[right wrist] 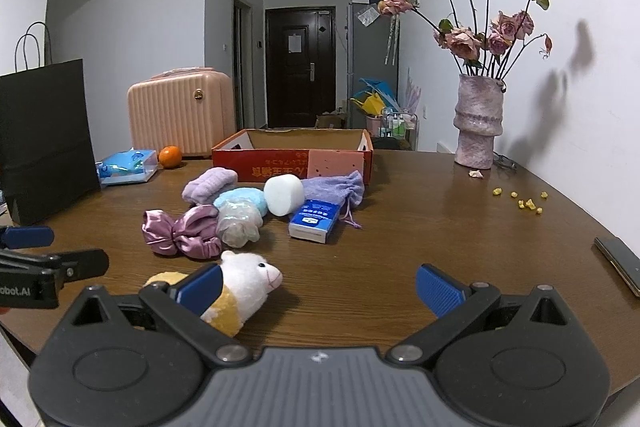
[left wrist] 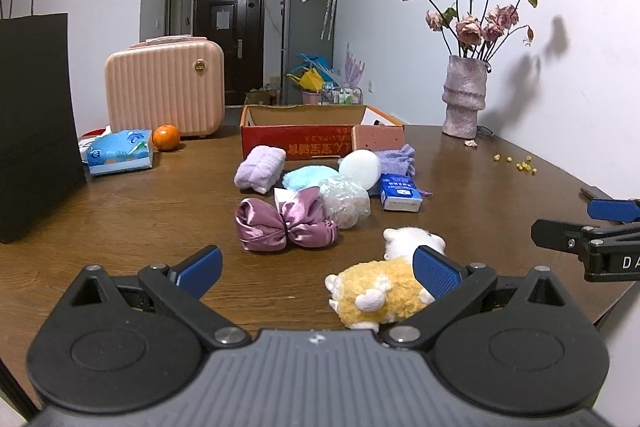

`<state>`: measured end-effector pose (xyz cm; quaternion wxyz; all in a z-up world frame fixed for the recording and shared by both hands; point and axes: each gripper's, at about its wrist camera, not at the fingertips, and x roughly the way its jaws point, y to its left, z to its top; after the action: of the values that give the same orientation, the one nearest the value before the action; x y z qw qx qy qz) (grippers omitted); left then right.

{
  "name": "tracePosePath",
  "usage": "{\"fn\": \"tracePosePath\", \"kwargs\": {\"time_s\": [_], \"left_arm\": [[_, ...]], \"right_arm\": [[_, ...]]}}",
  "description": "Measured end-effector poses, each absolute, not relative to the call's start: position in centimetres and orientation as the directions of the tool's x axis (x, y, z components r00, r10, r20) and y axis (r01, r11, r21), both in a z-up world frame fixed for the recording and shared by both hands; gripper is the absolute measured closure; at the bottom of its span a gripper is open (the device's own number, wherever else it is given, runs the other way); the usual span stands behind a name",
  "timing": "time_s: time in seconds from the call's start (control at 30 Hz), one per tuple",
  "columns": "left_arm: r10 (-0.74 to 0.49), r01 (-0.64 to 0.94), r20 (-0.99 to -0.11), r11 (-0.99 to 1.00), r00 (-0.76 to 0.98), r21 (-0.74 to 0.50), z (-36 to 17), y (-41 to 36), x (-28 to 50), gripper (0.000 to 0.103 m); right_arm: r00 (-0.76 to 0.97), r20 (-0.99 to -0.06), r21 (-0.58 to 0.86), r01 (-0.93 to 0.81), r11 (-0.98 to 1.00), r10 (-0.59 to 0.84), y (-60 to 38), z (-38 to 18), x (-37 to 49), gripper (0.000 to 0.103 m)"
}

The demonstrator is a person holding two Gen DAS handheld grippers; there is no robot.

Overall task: Organize soft objects
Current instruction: 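Move the left tool to the plush sheep and close on it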

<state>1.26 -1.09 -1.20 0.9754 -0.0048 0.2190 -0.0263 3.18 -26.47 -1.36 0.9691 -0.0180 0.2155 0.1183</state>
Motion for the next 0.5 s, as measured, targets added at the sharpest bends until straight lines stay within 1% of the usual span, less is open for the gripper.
{"fn": "tracePosePath", "kwargs": {"time_s": [0.5], "left_arm": [[-0.095, 0.097, -0.512, 0.995, 0.854, -0.024, -1.9, -2.7, 4.5, 0.0]], "right_arm": [[0.867, -0.457, 0.028, -0.212, 0.977, 0.201, -27.3, -2.7, 4.8, 0.0]]}}
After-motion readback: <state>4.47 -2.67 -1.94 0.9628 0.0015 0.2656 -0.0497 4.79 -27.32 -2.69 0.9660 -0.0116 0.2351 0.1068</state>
